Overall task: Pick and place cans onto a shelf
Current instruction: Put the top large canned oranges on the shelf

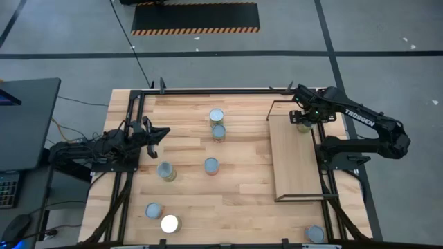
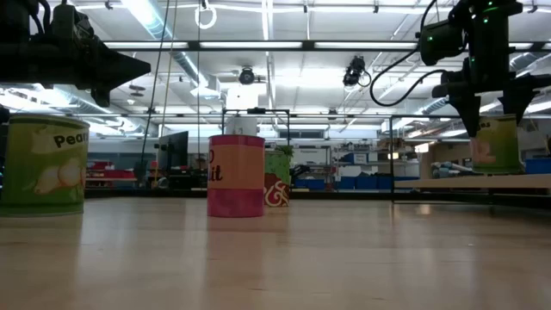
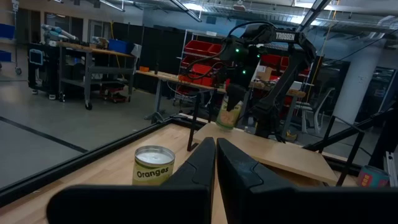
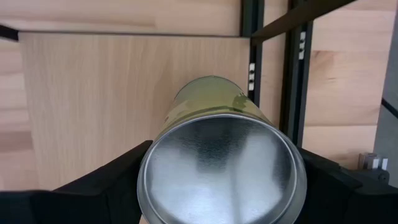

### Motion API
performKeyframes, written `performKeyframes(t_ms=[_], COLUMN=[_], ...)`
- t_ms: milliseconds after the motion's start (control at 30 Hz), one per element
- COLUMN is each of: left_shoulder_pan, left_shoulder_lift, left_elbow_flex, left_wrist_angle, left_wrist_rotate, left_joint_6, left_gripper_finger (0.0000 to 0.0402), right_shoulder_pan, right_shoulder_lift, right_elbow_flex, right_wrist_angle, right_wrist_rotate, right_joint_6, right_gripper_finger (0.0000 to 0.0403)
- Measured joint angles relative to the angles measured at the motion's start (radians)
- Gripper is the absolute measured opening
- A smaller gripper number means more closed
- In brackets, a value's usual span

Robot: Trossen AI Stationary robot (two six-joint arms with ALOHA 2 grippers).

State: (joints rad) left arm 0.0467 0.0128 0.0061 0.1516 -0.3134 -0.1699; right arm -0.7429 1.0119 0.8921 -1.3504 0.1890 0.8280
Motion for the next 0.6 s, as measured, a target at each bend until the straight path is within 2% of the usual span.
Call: performKeyframes(t_ms=[600], left_shoulder_pan=[0.000], left_shoulder_lift=[0.000], left_elbow_flex=[0.000], left_wrist_angle=[0.000], left_wrist_rotate=[0.000], left_joint_6=[0.000], left_gripper_finger=[0.0023], right_shoulder_pan=[-0.090], right_shoulder_lift=[0.013], right_elbow_flex=[0.000], right_wrist_angle=[0.045], right_wrist_rotate=[-0.060], right_joint_6=[-0.045], right_gripper_finger=[0.0340])
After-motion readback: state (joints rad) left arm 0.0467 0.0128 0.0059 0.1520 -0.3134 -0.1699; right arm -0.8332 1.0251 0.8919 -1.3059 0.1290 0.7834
